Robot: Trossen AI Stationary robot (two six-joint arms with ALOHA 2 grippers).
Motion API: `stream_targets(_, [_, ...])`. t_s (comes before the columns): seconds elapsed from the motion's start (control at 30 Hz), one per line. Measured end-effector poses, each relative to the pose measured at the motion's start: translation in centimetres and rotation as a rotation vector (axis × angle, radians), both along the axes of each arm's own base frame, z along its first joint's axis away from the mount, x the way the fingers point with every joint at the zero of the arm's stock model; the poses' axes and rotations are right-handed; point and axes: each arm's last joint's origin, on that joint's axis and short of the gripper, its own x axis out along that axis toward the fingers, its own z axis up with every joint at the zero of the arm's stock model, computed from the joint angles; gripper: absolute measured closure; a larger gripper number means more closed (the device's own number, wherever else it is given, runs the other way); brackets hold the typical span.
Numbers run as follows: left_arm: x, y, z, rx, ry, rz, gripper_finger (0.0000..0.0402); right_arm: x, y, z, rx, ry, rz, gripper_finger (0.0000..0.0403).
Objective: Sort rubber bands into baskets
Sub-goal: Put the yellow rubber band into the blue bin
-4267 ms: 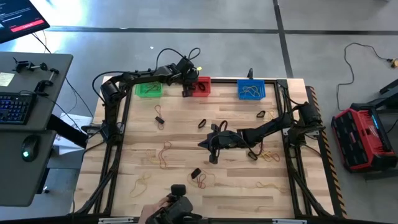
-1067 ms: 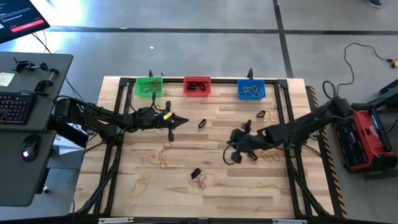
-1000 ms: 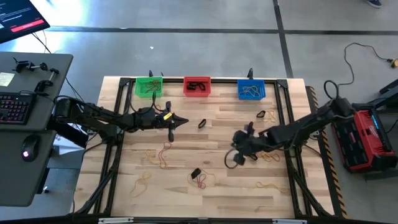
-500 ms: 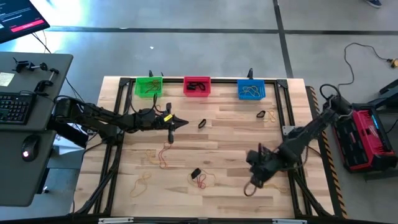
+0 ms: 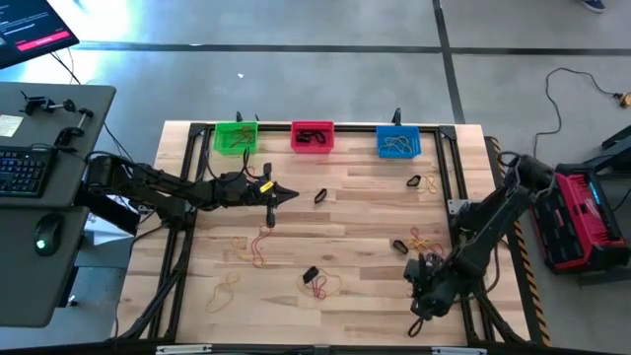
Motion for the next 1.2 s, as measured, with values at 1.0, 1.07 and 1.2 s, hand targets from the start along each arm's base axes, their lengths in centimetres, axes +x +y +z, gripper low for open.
stream_targets(1.0, [0.0, 0.0, 0.0, 0.024, 0.003, -0.003, 0.0401, 0.1, 1.0, -4.7, -0.05, 0.312, 0.194, 0.0395])
stream_targets(1.07, [0.0, 0.0, 0.0, 0.019, 0.002, -0.002, 0.0401, 0.2, 1.0, -4.7, -0.043, 0.308, 0.182, 0.0394])
stream_targets(1.2, [0.0, 0.0, 0.0, 0.005, 0.0, 0.0, 0.0401, 1.1, 1.5, -3.7, -0.033, 0.257, 0.181, 0.0401])
